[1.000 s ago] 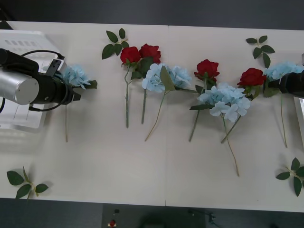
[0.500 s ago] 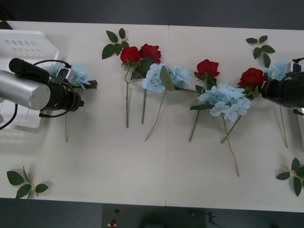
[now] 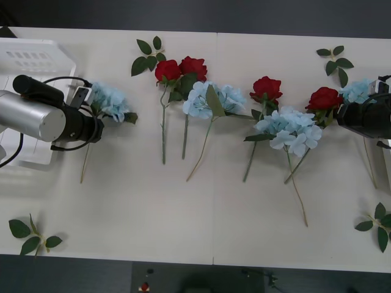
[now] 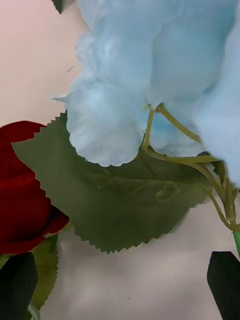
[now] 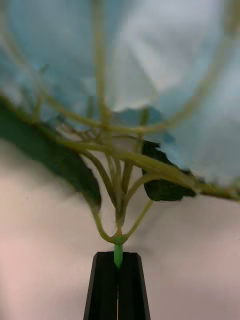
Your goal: Put the red flowers into the right box and the blue flowers into the left box
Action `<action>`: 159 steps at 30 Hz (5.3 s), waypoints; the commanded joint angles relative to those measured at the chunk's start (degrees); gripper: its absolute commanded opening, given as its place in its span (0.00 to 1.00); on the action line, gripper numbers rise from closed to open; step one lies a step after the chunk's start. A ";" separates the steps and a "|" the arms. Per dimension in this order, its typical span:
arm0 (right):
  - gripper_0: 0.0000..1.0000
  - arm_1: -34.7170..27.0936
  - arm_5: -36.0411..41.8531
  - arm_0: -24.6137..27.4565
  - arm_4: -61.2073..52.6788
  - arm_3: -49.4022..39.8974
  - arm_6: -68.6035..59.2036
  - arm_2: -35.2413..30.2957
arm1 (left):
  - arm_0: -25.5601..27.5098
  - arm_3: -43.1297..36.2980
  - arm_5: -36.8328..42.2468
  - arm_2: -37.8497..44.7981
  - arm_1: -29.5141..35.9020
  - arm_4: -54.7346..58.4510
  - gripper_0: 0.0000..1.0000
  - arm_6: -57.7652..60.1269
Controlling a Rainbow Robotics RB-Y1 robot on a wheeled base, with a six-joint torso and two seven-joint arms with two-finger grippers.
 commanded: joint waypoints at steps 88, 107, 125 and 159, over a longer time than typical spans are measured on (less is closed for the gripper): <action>0.00 -1.25 -0.72 -2.24 0.16 1.28 2.82 -1.68 | -9.28 4.07 3.14 14.40 -24.80 -19.10 1.00 -12.08; 0.00 -9.77 16.07 12.70 -45.64 -13.92 43.78 -19.25 | -10.51 10.13 -0.73 8.16 -27.96 -25.60 0.86 -6.99; 0.00 -1.78 14.66 28.26 -63.65 -37.83 72.17 -27.34 | -1.55 -8.50 11.93 18.71 -8.19 9.82 1.00 -29.31; 0.00 13.96 8.77 15.95 -59.52 -46.00 73.49 -8.36 | 19.28 -8.76 27.22 24.60 -31.48 60.88 1.00 -71.99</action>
